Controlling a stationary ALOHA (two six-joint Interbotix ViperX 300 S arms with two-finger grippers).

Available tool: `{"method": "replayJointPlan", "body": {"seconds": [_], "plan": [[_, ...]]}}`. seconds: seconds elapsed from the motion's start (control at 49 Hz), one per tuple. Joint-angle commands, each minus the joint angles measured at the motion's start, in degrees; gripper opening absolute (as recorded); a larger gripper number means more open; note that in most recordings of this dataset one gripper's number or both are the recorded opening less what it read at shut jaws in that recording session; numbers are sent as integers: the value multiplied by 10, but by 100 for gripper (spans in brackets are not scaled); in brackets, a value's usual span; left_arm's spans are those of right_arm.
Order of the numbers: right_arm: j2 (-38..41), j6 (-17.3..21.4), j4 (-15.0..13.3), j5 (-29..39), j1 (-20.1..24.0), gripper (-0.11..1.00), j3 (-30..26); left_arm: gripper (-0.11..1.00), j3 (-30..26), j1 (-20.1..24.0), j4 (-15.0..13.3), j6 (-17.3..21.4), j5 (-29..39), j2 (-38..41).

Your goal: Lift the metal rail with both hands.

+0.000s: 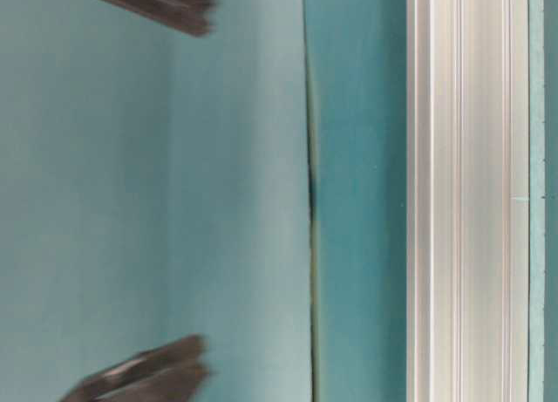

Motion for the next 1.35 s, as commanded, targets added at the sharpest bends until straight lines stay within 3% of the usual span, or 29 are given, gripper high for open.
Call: {"method": "replayJointPlan", "body": {"seconds": [0.0, 0.245, 0.613, 0.98, 1.328], "plan": [[-32, 4, 0, -39, 0, 95, 9, 95, -4, 5, 0, 1, -9, -33], [-113, 5, -1, -90, -1, 95, 46, 95, 8, 5, -1, 19, -50, -91], [-221, 5, -1, -98, -1, 95, 71, 95, 36, 12, 0, 37, -117, -164], [-247, 5, 0, -149, -3, 95, 95, 95, 44, 13, -1, 34, -119, -187], [-248, 6, 0, -155, -3, 95, 100, 95, 47, 13, 0, 33, -129, -192]]}}
